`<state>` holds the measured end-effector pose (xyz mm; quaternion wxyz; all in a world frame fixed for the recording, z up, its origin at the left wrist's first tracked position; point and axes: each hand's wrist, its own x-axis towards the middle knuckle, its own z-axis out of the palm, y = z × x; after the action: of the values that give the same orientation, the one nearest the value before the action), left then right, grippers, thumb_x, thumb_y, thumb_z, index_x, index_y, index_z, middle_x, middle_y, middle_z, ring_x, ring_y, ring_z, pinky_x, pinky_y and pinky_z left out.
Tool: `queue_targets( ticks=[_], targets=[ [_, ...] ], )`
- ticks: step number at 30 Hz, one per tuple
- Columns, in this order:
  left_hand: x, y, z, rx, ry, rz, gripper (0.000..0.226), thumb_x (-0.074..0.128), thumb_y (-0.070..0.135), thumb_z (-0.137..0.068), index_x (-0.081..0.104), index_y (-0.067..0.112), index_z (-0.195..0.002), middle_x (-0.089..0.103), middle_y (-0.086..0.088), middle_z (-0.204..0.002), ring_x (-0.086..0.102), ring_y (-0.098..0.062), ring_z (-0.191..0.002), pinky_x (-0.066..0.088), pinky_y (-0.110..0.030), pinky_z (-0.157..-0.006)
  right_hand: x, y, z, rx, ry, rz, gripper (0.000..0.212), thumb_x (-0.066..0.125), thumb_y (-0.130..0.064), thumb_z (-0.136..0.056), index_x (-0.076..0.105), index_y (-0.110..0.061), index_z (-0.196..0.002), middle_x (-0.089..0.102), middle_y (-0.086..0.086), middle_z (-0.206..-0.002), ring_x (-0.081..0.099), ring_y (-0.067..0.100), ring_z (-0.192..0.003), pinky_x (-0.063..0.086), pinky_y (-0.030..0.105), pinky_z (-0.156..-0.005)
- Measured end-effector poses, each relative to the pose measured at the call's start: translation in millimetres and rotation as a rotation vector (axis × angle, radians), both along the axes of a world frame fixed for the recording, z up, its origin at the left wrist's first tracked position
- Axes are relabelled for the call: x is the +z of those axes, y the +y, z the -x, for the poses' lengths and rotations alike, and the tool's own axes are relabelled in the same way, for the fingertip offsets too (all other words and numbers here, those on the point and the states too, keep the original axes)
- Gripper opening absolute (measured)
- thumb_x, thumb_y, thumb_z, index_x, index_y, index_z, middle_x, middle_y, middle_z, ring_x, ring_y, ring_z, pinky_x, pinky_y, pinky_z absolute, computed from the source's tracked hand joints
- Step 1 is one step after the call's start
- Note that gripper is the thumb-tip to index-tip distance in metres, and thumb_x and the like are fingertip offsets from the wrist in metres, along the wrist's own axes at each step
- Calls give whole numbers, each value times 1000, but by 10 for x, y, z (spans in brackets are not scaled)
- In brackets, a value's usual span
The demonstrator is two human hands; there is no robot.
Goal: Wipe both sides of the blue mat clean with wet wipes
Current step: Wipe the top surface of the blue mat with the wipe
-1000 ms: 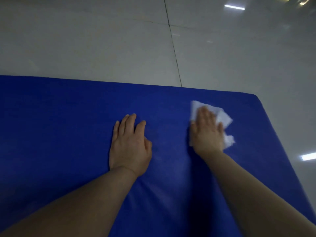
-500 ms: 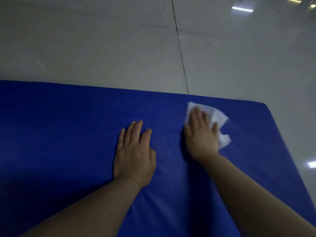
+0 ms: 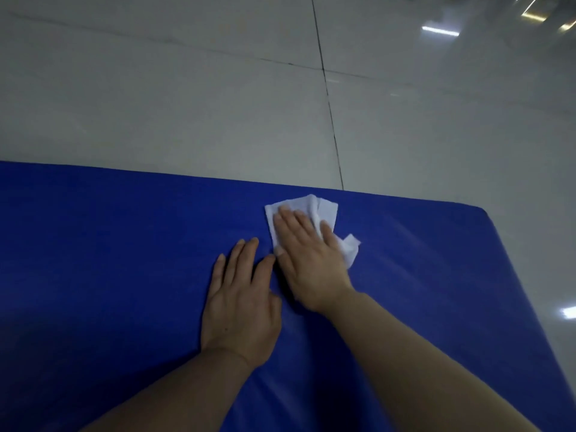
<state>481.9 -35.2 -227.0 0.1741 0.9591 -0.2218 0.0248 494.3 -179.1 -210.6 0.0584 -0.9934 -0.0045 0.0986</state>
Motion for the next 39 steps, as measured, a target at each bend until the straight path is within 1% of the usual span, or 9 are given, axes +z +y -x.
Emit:
queue_targets(
  ticks=[7, 13, 17, 22, 26, 30, 32, 35, 39],
  targets=[
    [-16, 4, -17, -6, 17, -17, 52, 30, 26, -83, 62, 12, -121, 51, -14, -139, 38, -26, -132, 22, -45, -108, 77, -947, -117, -526, 67, 84, 55, 11, -34, -102, -8, -18, -152, -11, -5, -160, -11, 14, -146, -1, 43, -119],
    [16, 5, -16, -10, 8, -20, 52, 31, 26, -83, 62, 11, -122, 50, -15, -140, 34, -27, -133, 21, -45, -109, 52, -273, -78, -74, 17, 11, 76, -17, -49, -80, -7, -23, -151, -11, -8, -159, -11, 11, -146, -7, 39, -116],
    [-5, 11, -18, -3, 26, -11, 51, 31, 26, -83, 61, 11, -121, 51, -15, -138, 37, -28, -132, 21, -45, -109, 17, -734, -14, -382, 53, 64, 57, 3, -43, -100, -14, -23, -150, -19, -9, -158, -17, 12, -145, -7, 40, -117],
    [45, -52, 17, -19, 4, -86, 58, 78, 8, -59, 65, 6, -116, 54, -22, -132, 49, -38, -126, 34, -57, -106, 21, -691, -25, -380, 76, 35, 56, 8, -41, -102, -16, -23, -150, -22, -10, -157, -20, 10, -144, -9, 38, -117],
    [197, -552, 86, -81, 55, -64, 73, 87, 13, -51, 66, 7, -121, 56, -19, -134, 53, -35, -125, 36, -53, -102, 38, -730, -26, -402, 57, 9, 57, 7, -42, -101, -14, -24, -150, -20, -11, -157, -19, 9, -144, -9, 39, -117],
    [193, -792, 115, -15, 105, -106, 59, 52, 30, -88, 45, 6, -141, 31, -18, -152, 34, -30, -140, 19, -46, -114, 6, -704, -19, -380, 17, -15, 78, -19, -54, -78, -13, -25, -150, -18, -11, -158, -18, 8, -144, -10, 39, -117],
    [88, -809, 118, 7, 80, -70, 58, 32, 31, -88, 52, 5, -135, 40, -19, -148, 40, -32, -136, 24, -47, -116, -24, -736, -19, -384, -3, 5, 77, -19, -53, -78, -14, -24, -150, -18, -10, -158, -18, 9, -144, -9, 39, -117],
    [-14, -820, 125, -7, 71, -24, 60, 29, 31, -85, 57, 3, -130, 47, -20, -142, 39, -31, -134, 24, -46, -108, -21, -731, -29, -371, 16, -1, 61, -1, -47, -97, -13, -22, -150, -20, -7, -157, -18, 12, -144, -10, 40, -116],
    [-11, -838, 115, 3, 40, -23, 58, 30, 31, -86, 56, 4, -131, 46, -19, -144, 36, -29, -135, 22, -45, -109, 35, -678, 20, -88, -5, -58, 76, -15, -51, -81, -5, -25, -152, -18, -10, -156, -19, 5, -141, -13, 36, -113]
  ],
)
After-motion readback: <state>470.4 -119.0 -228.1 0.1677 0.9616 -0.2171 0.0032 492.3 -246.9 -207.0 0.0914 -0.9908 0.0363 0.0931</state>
